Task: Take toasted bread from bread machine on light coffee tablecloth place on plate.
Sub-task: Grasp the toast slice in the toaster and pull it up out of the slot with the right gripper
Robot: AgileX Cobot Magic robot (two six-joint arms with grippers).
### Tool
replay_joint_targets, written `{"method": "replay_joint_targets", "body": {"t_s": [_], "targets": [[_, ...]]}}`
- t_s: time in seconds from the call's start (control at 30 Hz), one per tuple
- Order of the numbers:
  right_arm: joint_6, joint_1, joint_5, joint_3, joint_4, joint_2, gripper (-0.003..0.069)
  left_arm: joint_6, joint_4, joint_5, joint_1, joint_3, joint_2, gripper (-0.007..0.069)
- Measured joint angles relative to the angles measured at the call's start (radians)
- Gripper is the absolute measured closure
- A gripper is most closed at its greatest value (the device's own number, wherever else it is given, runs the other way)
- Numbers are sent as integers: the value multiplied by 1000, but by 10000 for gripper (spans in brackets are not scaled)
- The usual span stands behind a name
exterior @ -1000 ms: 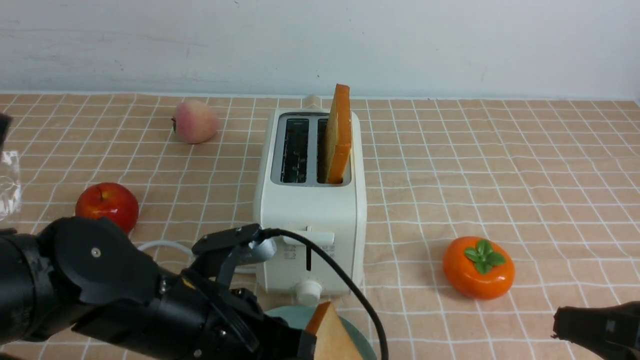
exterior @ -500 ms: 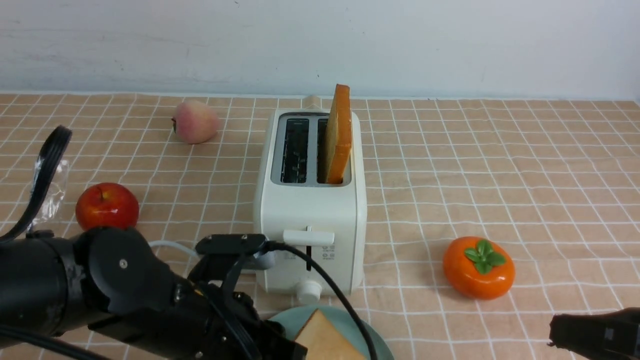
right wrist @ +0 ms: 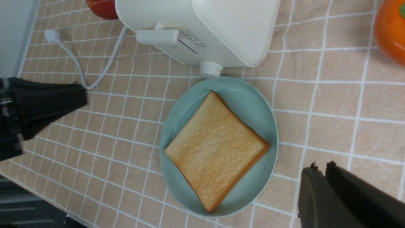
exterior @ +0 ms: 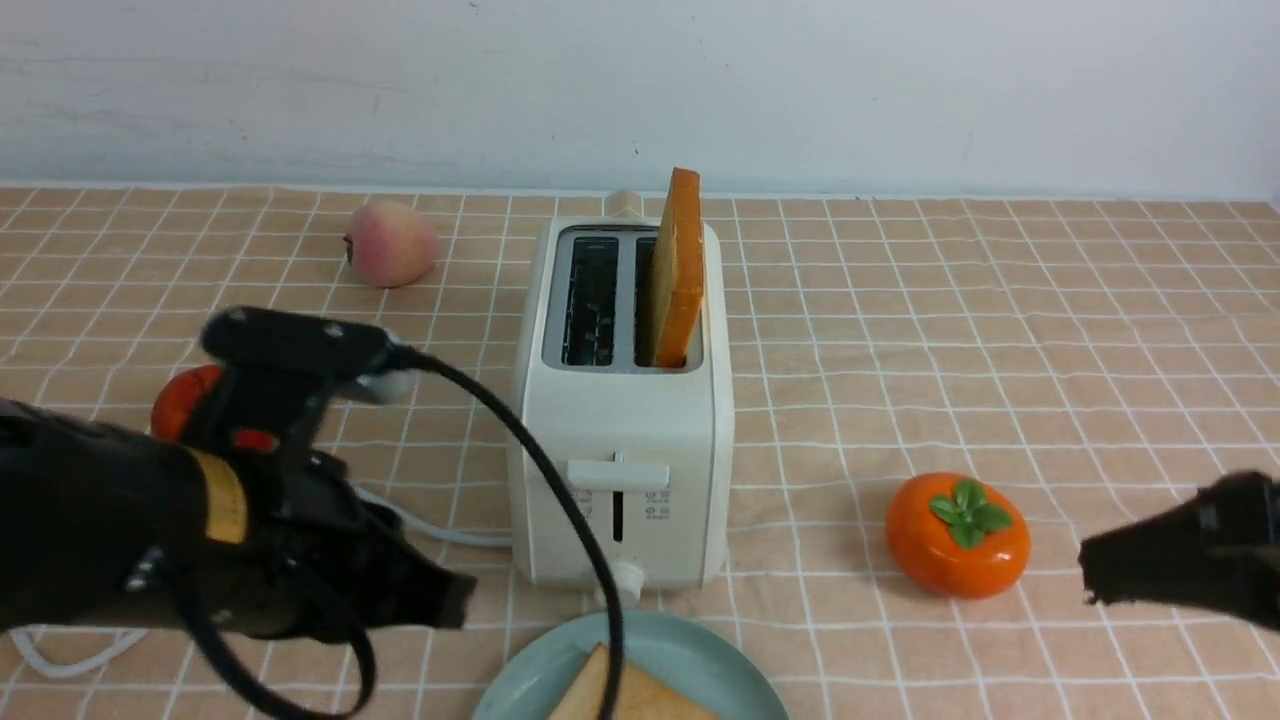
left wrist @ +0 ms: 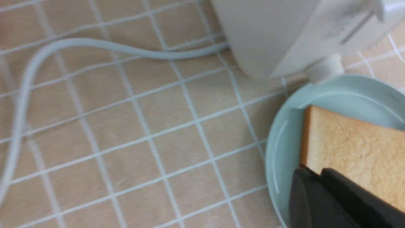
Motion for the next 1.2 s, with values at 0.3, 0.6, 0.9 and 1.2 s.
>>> {"method": "replay_joint_targets", "body": {"t_s": [0.3, 0.6, 0.9, 1.2], "targets": [[284, 166, 65, -342, -298, 232, 606, -258, 188, 116, 0, 36, -333, 638], [449, 418, -120, -683, -466, 518, 502, -274, 148, 143, 0, 194, -684, 638], [498, 425, -138, -954, -443, 824, 197, -274, 101, 177, 0, 302, -848, 638], [488, 426, -145, -1005, -410, 955, 288, -274, 101, 201, 0, 302, -856, 638]]}}
